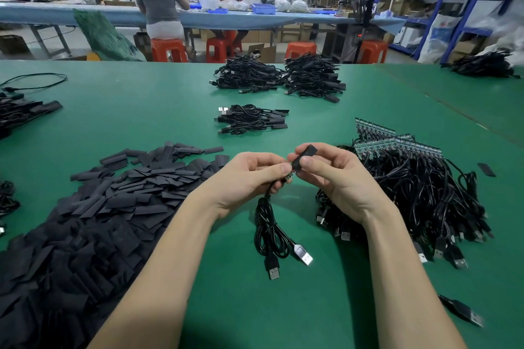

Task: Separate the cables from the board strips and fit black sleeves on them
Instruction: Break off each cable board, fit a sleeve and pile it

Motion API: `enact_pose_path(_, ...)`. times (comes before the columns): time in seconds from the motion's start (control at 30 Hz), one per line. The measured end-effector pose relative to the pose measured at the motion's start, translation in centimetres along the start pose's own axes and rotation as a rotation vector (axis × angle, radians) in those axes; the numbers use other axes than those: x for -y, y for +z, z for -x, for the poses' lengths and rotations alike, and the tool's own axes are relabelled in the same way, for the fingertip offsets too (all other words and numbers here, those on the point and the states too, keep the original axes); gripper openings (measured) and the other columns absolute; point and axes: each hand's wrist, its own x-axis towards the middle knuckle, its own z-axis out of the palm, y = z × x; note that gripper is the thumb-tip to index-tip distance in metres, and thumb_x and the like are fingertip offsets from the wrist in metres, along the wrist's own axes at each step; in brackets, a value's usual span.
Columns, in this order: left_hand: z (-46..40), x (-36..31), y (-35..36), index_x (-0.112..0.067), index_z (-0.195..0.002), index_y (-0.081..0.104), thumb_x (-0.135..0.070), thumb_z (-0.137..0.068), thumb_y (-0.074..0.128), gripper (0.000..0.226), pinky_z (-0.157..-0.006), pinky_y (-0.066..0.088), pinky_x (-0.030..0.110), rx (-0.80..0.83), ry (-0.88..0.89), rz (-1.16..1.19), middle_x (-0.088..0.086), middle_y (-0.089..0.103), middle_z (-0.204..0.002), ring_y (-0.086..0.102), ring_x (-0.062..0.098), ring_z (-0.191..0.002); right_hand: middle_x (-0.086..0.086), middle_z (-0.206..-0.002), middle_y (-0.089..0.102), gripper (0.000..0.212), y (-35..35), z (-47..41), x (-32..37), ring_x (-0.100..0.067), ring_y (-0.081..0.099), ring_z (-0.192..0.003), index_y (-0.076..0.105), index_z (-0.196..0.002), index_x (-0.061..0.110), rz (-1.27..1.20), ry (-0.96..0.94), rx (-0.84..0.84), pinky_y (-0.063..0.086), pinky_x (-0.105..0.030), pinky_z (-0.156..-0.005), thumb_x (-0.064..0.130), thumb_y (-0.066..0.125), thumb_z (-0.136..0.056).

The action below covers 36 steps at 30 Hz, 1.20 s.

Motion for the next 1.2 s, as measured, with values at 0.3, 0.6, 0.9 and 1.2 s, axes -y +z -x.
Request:
enact_pose_path(0.3,-0.66,0.22,-0.01,-0.019,-0.096,0.072,-0.014,-0.084,0.081,0.016,-0.078,0.054,0.019,-0.208,0.169,-0.277,0.000,0.077,-0.086,0.074,0.013,-0.080,-0.014,-0.092,0.076,0.017,0.12,-0.60,-0.12,-0.016,0.071,-0.084,0.078,-0.086,0.009,-0.063,-0.031,-0.232,0.057,-0.019,-0.077,0.014,0.079,-0.070)
enact_pose_path(0.6,-0.77,0.55,0.29,-0.017,-0.085,0.078,-0.011,-0.079,0.084,0.010,-0.078,0.058,0.024,-0.279,0.280,-0.286,0.004,0.077,-0.080,0.072,0.013,-0.074,-0.013,-0.092,0.076,0.025,0.45,-0.88,-0.23,-0.015,0.071,-0.086,0.075,-0.093,0.004,-0.076,-0.018,-0.260,0.057,-0.018,-0.077,0.014,0.079,-0.071)
enact_pose_path(0.9,-0.56,0.46,0.30,-0.016,-0.084,0.080,-0.009,-0.079,0.084,0.009,-0.074,0.055,0.019,-0.278,0.301,-0.235,0.005,0.077,-0.077,0.071,0.011,-0.071,-0.013,-0.096,0.076,0.018,0.71,-0.97,-0.52,-0.015,0.072,-0.087,0.080,-0.086,0.010,-0.098,0.003,-0.223,0.057,-0.018,-0.077,0.018,0.081,-0.070)
enact_pose_path(1.2,-0.60,0.59,0.36,-0.013,-0.082,0.073,-0.004,-0.077,0.084,0.015,-0.073,0.057,0.023,-0.288,0.348,-0.212,0.004,0.077,-0.077,0.073,0.016,-0.070,-0.014,-0.095,0.076,0.024,0.74,-1.02,-0.81,-0.017,0.072,-0.087,0.075,-0.094,0.003,-0.067,0.037,-0.185,0.057,-0.019,-0.079,0.016,0.078,-0.074)
